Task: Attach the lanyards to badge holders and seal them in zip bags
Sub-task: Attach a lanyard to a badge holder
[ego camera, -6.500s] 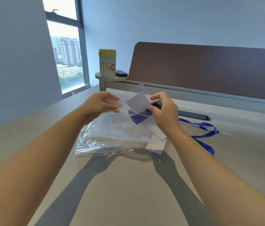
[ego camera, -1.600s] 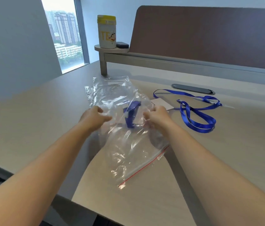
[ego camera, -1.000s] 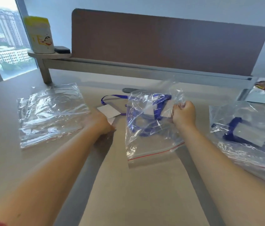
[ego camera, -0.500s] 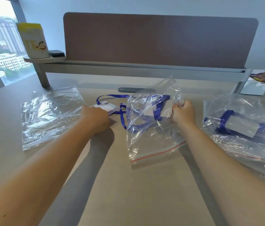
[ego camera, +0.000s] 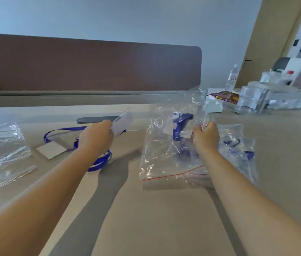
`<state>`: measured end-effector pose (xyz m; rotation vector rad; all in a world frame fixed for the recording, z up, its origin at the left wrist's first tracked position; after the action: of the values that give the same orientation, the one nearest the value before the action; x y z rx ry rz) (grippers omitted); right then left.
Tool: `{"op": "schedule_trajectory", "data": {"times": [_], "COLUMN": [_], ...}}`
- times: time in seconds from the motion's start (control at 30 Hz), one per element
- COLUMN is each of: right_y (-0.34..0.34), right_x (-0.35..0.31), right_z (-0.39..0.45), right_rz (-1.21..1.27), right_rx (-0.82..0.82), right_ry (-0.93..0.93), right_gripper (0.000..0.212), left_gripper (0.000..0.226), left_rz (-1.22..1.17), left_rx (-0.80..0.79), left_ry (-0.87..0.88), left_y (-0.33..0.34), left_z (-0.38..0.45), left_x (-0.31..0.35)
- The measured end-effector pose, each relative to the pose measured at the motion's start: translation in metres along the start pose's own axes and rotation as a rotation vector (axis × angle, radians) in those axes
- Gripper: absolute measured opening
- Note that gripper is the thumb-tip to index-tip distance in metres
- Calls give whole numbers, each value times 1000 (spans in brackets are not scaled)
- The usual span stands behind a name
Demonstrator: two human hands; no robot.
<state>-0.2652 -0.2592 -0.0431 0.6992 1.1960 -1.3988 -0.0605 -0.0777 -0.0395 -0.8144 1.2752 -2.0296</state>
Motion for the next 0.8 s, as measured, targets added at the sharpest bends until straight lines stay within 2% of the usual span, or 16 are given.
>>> {"op": "schedule_trajectory", "data": {"times": [0.13, 0.37, 0.43, 0.57, 0.67, 0.8], "right_y": [-22, -25, -25, -19, 4, 55], "right_x": [34, 64, 63, 43, 24, 2], "right_z": [31, 46, 47, 40, 21, -13], "right_rz": [-120, -476, -577, -787, -763, -719], "right_rx": [27, -77, -82, -48, -145, -292], "right_ry": [54, 76, 17, -231, -362, -414], "right_gripper": [26, 60, 61, 48, 42, 40], "left_gripper": [25, 24, 22, 24, 23, 20], "left_rz": [-143, -182, -208, -254, -291, -338], "left_rx": [8, -39, -30, 6, 42, 65], "left_ry": [57, 83, 64, 44, 4, -119], "left_y": [20, 48, 48, 39, 23, 1], "left_z": [10, 17, 14, 7, 0, -9], "left_x": [42, 72, 71, 58, 35, -13]}}
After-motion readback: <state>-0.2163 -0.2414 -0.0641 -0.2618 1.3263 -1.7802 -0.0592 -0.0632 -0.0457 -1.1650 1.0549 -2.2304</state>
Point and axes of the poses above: each hand's wrist, its own z-axis towards the middle knuckle, its own y-axis out of the palm, x = y × z, the point moved 5 cm from there along z, towards the middle knuckle, and after that the axes turned 6 degrees about -y, right-handed, at the moved point
